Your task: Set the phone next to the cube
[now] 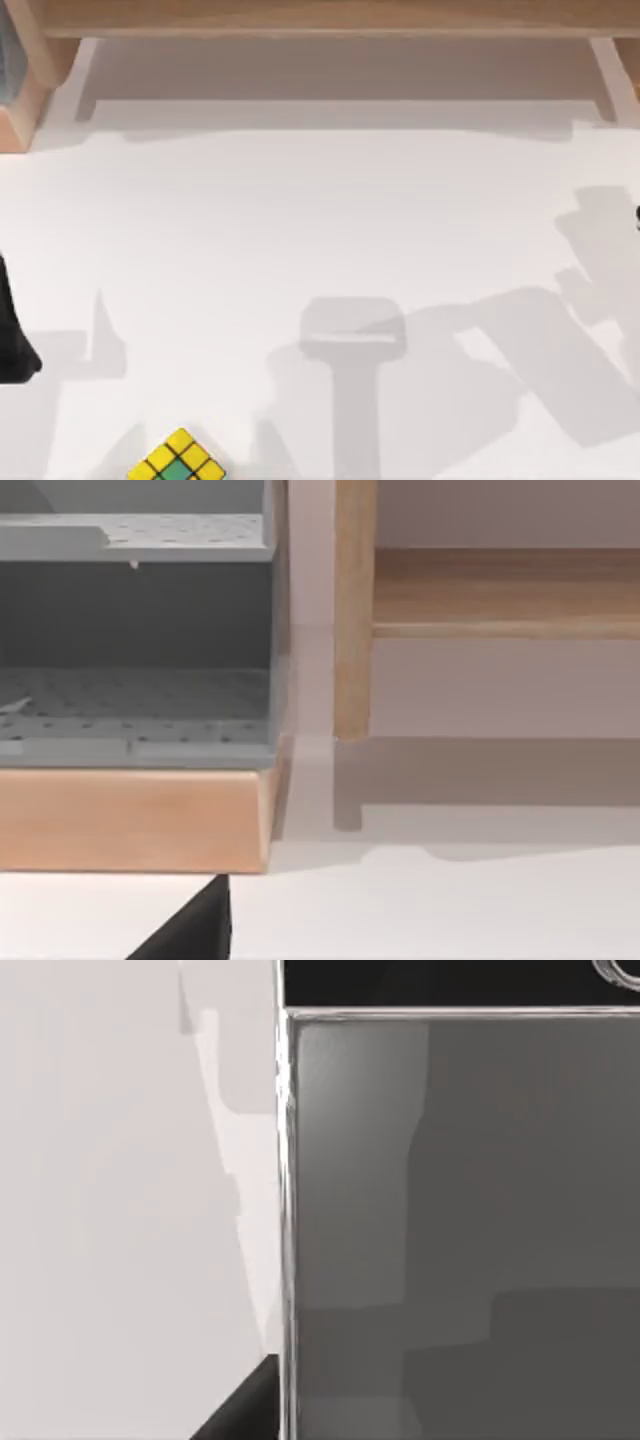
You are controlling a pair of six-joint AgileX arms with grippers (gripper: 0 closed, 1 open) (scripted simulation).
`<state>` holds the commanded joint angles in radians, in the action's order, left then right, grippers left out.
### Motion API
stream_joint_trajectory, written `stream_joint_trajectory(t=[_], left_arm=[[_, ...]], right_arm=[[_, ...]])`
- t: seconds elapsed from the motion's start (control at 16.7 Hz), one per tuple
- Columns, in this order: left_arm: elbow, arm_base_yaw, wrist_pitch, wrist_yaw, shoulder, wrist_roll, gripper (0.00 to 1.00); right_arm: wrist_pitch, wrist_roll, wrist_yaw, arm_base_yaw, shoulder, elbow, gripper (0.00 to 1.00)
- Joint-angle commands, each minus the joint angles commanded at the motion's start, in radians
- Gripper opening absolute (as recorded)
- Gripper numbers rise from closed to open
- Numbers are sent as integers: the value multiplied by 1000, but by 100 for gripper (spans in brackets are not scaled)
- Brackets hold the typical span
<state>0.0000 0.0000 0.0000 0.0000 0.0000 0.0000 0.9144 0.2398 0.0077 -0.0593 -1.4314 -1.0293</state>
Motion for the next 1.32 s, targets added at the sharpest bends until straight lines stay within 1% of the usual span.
stream_joint_trajectory(t=[0.54,0.84,1.14,1.32], left_arm=[[0,0,0,0,0,0,100],[0,0,0,0,0,0,100],[0,0,0,0,0,0,100],[0,0,0,0,0,0,100]], right_arm=[[74,-594,-2,-453,-175,-166,0],[112,-893,-3,-682,-274,-242,0],[144,-1135,-5,-867,-358,-299,0],[157,-1239,-6,-947,-395,-323,0]])
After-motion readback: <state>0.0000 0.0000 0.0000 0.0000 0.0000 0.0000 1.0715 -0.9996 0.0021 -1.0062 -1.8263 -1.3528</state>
